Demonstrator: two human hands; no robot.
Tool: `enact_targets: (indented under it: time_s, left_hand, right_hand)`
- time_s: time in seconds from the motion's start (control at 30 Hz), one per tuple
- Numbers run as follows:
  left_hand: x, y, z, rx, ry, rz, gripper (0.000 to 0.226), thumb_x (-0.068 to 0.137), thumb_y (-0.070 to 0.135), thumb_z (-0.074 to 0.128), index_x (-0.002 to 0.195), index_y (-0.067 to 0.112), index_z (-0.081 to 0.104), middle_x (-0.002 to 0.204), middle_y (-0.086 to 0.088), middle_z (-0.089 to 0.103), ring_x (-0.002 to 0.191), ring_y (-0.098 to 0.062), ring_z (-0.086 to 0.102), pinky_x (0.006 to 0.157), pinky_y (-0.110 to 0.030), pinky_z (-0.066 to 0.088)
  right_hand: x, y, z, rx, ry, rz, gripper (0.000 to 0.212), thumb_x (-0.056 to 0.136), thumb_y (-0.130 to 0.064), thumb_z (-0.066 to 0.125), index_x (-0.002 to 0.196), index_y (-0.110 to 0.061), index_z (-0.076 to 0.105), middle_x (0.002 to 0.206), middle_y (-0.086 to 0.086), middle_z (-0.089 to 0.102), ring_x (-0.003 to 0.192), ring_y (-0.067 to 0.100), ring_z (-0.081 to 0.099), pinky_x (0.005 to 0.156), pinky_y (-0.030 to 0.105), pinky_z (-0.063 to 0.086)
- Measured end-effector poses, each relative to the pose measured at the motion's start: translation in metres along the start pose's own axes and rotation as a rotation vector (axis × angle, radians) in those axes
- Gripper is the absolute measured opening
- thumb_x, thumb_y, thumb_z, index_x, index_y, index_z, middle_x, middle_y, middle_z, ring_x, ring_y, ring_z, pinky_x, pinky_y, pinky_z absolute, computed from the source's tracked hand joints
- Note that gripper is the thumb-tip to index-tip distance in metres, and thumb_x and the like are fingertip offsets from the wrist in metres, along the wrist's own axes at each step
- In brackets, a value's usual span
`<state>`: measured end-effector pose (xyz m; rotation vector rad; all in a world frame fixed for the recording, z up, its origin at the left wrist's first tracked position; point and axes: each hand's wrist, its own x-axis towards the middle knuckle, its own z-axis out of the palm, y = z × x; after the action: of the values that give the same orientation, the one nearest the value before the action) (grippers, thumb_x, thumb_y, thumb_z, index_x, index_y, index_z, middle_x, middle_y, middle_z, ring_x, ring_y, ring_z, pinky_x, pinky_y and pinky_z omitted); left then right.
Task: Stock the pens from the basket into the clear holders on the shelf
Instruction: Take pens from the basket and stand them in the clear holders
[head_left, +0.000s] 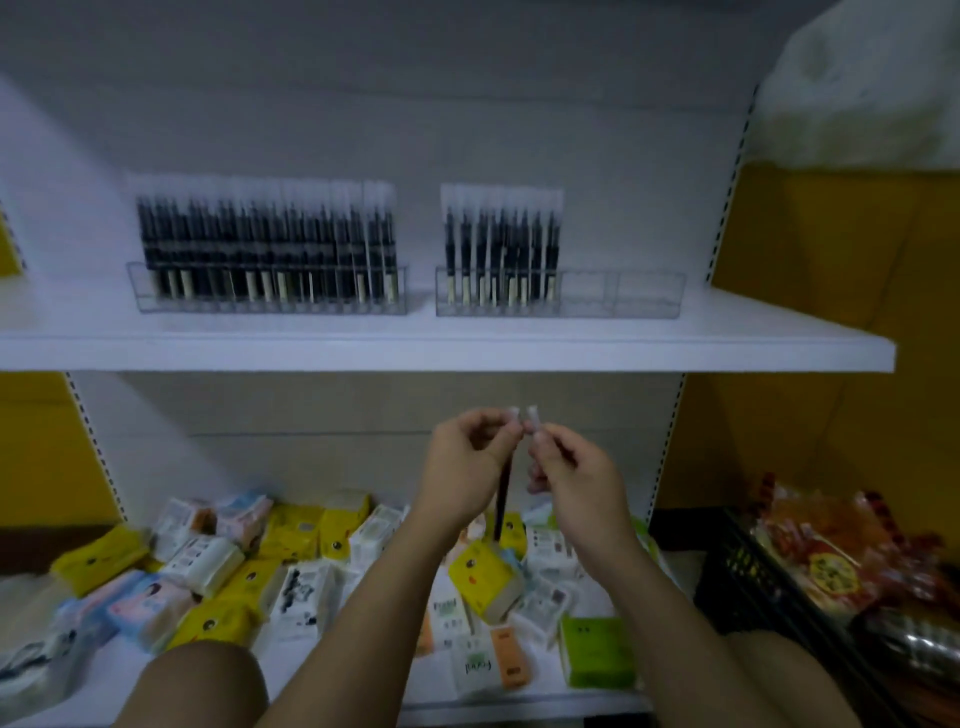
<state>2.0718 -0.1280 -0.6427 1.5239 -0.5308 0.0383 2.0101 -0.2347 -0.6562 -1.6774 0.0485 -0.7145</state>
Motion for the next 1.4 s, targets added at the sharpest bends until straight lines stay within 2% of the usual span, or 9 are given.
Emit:
enact_targets:
  time_s: [0.1,0.17,0.3,0.43,0.6,0.8,0.87,1.17,1.4]
  left_hand:
    - [0.010,0.030,0.001,0.063,-0.024,0.061,0.012,0.089,0.017,0.067,0.098,0.012,0.071,0.083,0.002,0.073,0.079,-0.007,0.068,0.077,-0.031,0.057]
    - [0.016,0.054,0.003,0.095,-0.028,0.110,0.018,0.090,0.019,0.066,0.107,0.016,0.067,0.085,-0.002,0.072,0.080,-0.013,0.069,0.076,-0.036,0.059]
    - [0.032,0.098,0.012,0.179,-0.026,0.248,0.025,0.091,0.020,0.064,0.115,0.027,0.059,0.094,0.000,0.069,0.078,-0.014,0.069,0.069,-0.035,0.060]
    - [0.052,0.134,0.022,0.213,-0.028,0.318,0.019,0.090,0.016,0.064,0.106,0.026,0.059,0.099,0.000,0.065,0.083,-0.018,0.068,0.069,-0.034,0.060]
    - [0.083,0.161,0.028,0.263,-0.005,0.389,0.020,0.088,0.019,0.067,0.107,0.023,0.061,0.100,0.003,0.066,0.081,-0.012,0.068,0.070,-0.037,0.060]
    - [0.132,0.186,0.030,0.284,0.029,0.471,0.017,0.088,0.019,0.067,0.102,0.026,0.059,0.095,0.004,0.065,0.085,-0.013,0.067,0.074,-0.037,0.060]
    - [0.149,0.191,0.031,0.308,0.045,0.510,0.017,0.088,0.018,0.067,0.101,0.024,0.060,0.094,0.004,0.065,0.084,-0.012,0.067,0.074,-0.036,0.060]
    - [0.208,0.191,0.042,0.502,0.102,0.625,0.016,0.086,0.021,0.070,0.097,0.026,0.059,0.085,0.015,0.061,0.079,0.000,0.063,0.069,-0.015,0.053]
    - [0.222,0.174,0.038,0.517,0.100,0.585,0.016,0.084,0.021,0.072,0.096,0.024,0.062,0.087,0.007,0.068,0.079,-0.005,0.066,0.075,-0.027,0.057]
  right_hand:
    - [0.015,-0.021,-0.012,-0.091,0.028,-0.079,0.014,0.093,-0.038,0.054,0.087,-0.039,0.067,0.090,0.000,0.067,0.079,0.006,0.060,0.071,0.020,0.047]
    - [0.027,-0.039,-0.023,-0.115,0.043,-0.119,0.012,0.093,-0.036,0.056,0.096,-0.034,0.068,0.100,-0.005,0.069,0.089,-0.002,0.061,0.073,0.011,0.046]
    - [0.055,-0.074,-0.042,-0.077,0.052,-0.165,0.017,0.093,-0.022,0.061,0.109,-0.025,0.065,0.090,-0.009,0.066,0.083,0.006,0.063,0.070,0.021,0.051]
    - [0.082,-0.105,-0.056,-0.120,0.059,-0.248,0.045,0.092,-0.017,0.063,0.133,-0.030,0.049,0.084,-0.005,0.061,0.083,0.011,0.062,0.072,0.021,0.052]
    - [0.115,-0.128,-0.065,-0.173,0.058,-0.336,0.033,0.091,-0.017,0.064,0.120,-0.030,0.059,0.087,-0.004,0.060,0.080,0.014,0.063,0.070,0.030,0.058]
    - [0.168,-0.141,-0.070,-0.223,0.153,-0.435,0.034,0.085,-0.016,0.071,0.113,-0.029,0.058,0.086,-0.009,0.060,0.079,0.005,0.062,0.071,0.020,0.054]
    - [0.185,-0.143,-0.070,-0.212,0.187,-0.465,0.034,0.084,-0.015,0.072,0.112,-0.028,0.058,0.085,-0.010,0.060,0.080,0.007,0.062,0.072,0.022,0.054]
    - [0.247,-0.138,-0.060,-0.189,0.176,-0.468,0.031,0.083,-0.016,0.074,0.104,-0.028,0.054,0.083,-0.008,0.059,0.076,0.008,0.062,0.073,0.037,0.059]
    - [0.263,-0.125,-0.056,-0.189,0.155,-0.423,0.031,0.083,-0.016,0.075,0.105,-0.028,0.056,0.082,-0.007,0.059,0.072,0.007,0.061,0.070,0.037,0.060]
